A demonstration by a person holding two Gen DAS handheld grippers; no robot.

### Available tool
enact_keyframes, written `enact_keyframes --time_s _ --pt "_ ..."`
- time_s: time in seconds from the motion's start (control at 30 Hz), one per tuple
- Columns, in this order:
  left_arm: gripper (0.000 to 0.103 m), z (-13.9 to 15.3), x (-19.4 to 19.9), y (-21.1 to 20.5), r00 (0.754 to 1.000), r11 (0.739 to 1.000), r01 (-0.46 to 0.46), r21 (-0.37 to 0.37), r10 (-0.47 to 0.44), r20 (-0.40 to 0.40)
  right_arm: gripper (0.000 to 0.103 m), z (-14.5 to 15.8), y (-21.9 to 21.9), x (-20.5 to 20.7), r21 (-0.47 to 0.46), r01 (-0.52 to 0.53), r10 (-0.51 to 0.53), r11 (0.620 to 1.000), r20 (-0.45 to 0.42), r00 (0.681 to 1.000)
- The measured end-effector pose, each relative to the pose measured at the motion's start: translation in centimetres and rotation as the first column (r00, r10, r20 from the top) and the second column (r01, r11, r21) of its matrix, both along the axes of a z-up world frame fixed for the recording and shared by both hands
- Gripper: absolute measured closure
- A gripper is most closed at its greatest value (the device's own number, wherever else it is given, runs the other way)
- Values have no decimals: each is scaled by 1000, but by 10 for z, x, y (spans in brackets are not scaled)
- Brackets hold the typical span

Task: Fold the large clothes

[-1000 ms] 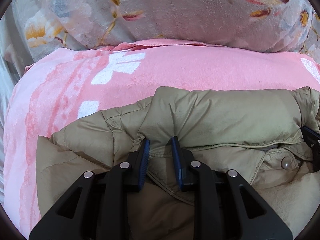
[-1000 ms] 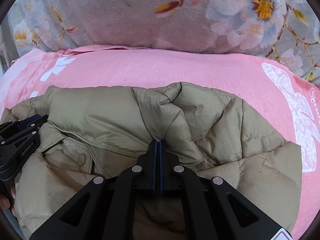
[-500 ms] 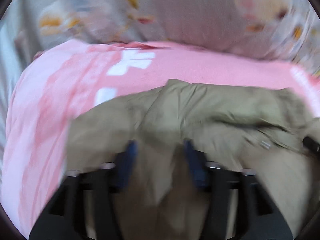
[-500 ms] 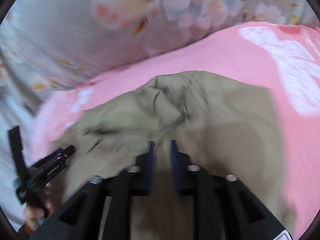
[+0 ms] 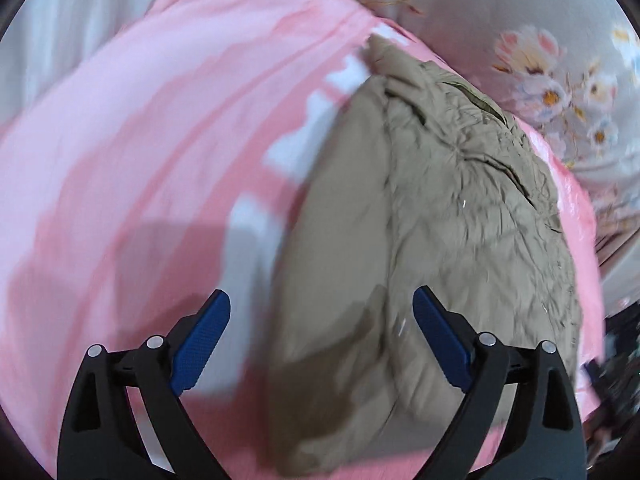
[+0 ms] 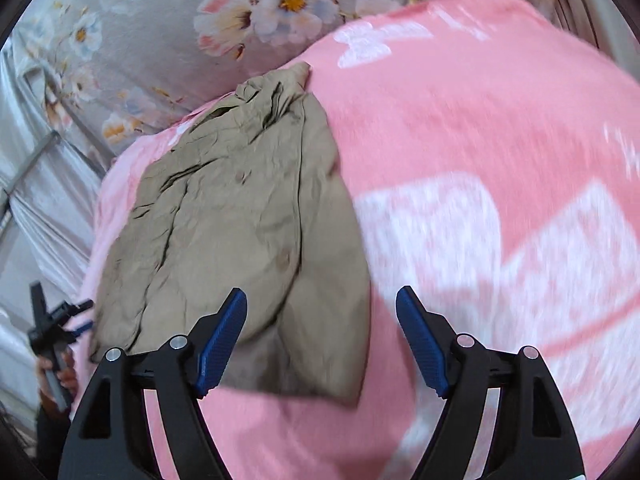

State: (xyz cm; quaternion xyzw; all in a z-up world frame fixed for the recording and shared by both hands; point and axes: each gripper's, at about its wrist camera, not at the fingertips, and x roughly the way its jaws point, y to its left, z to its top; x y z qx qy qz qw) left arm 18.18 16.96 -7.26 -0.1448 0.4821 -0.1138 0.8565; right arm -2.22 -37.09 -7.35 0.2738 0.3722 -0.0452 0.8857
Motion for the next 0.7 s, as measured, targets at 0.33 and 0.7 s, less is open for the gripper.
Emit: enact_keyframes --time_s 0.33,0.7 --pt "44 -11 -34 -16 1000 992 2 -123 -3 -6 47 -31 20 -11 211 25 -41 977 71 997" --pt "101 72 -98 5 986 989 94 -113 -77 148 100 49 42 -82 52 10 -23 999 249 968"
